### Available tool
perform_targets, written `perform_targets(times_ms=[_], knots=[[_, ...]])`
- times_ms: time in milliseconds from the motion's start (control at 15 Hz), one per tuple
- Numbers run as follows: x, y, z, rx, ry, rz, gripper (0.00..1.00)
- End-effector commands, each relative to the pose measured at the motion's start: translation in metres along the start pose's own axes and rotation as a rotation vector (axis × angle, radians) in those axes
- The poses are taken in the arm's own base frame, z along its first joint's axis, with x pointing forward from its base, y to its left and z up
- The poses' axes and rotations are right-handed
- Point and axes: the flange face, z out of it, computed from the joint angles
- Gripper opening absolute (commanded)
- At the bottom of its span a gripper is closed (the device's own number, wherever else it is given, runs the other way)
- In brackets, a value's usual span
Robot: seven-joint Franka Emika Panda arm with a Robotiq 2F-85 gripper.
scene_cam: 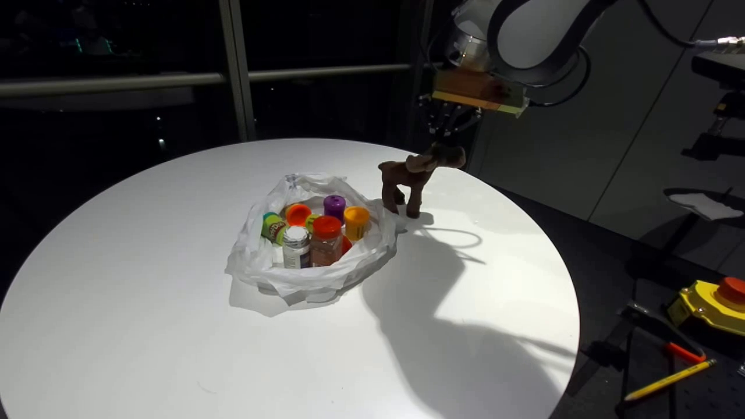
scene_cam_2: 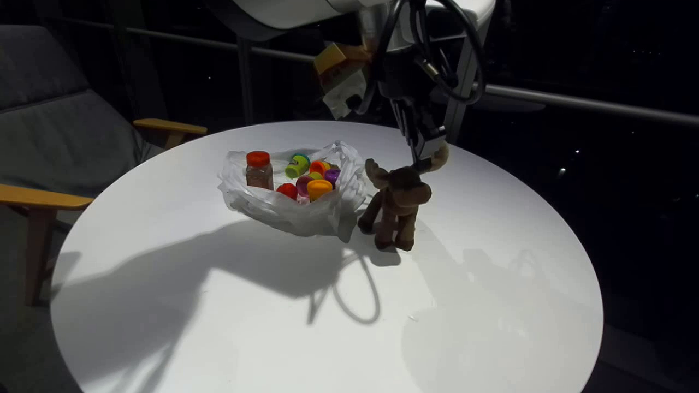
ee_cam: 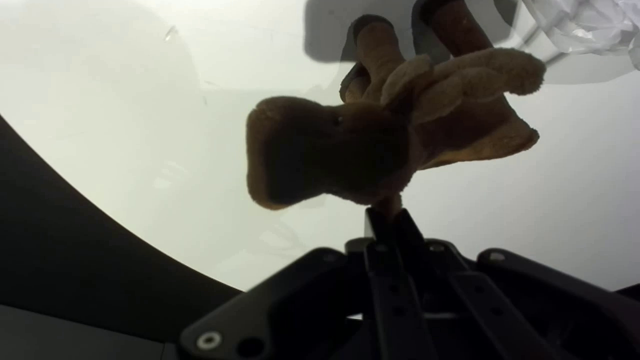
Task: Pick up the objects from the plastic bag and put them on the table.
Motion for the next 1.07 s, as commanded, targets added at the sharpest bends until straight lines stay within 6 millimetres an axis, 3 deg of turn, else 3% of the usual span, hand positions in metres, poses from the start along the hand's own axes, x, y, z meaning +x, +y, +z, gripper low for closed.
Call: perform_targets(times_ms=[0, 200, 533, 600, 800, 1000], knots=[[-0.001, 0.004, -0.024, -0.003, -0.001, -0.006, 0.32], [-0.001, 0.004, -0.039, 0.012, 0.012, 0.0, 0.55], [0.004, -0.008, -0.082, 0.076, 0.069, -0.005, 0.92], [-0.003, -0.016, -0.092, 0.111, 0.073, -0.035, 0.98], [-0.038, -0.051, -0.116, 0.191, 0.038, -0.155, 1.0], [-0.088, -0.091, -0.122, 0.264, -0.061, -0.28, 1.0]])
